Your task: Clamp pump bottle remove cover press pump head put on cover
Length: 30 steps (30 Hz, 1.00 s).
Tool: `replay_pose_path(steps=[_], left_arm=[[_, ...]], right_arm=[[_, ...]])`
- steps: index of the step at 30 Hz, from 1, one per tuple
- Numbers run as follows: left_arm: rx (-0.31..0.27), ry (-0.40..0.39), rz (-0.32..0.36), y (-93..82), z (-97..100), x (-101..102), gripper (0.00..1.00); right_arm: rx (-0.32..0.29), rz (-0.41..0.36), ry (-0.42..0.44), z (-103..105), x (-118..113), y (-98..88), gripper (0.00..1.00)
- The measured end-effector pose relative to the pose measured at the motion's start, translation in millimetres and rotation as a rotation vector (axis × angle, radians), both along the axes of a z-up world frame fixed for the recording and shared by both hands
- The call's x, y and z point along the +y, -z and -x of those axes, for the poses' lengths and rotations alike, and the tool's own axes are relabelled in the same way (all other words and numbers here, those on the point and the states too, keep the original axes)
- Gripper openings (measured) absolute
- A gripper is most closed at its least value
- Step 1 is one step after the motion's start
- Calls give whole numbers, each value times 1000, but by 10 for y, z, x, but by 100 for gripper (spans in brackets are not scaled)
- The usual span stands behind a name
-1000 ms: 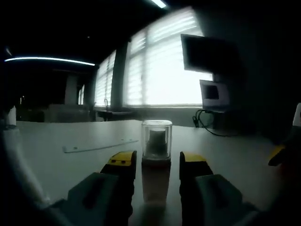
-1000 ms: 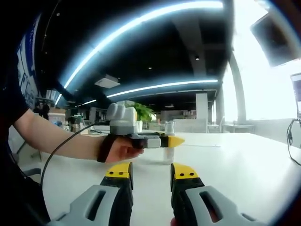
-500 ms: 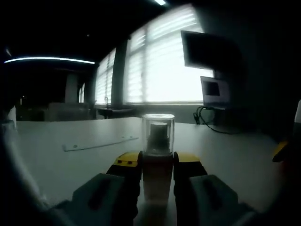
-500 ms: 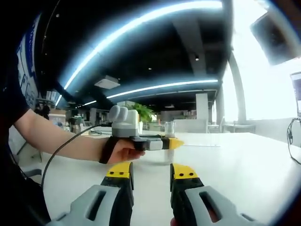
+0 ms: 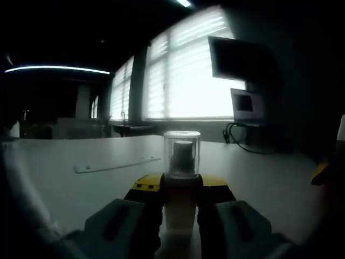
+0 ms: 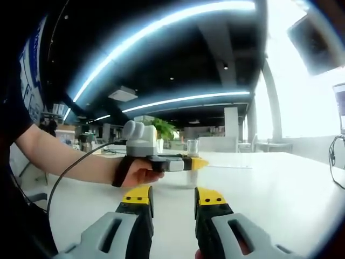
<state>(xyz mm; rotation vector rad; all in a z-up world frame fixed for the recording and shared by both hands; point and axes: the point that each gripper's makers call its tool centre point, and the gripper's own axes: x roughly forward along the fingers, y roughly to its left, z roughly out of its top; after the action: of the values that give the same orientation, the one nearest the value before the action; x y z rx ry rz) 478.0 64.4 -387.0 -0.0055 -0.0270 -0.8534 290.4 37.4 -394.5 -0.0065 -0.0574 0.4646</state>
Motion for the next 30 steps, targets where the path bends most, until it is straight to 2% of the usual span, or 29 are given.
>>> replay_pose_path(steps=[3,4,11,13,15,19,30], left_arm=[[18,0,35,-31,42,16,14],[18,0,37,-29,7,34,14],[3,26,61,-159,136,64,14],[10,37,82,-234,274,54,14],[16,45,94,-274,318,87,14],[-9,64,40,-288,461,122,14],[-19,54,33,-383,652,414,14]], right_arm=[[2,1,-1,1,0,4,25],[3,1,-2,2,1,6,25],[4,2,-5,2,5,10,25],[4,3,-5,2,4,12,25],[4,3,-4,2,3,14,25],[3,4,-4,4,2,13,25],[4,8,-4,4,4,17,25]])
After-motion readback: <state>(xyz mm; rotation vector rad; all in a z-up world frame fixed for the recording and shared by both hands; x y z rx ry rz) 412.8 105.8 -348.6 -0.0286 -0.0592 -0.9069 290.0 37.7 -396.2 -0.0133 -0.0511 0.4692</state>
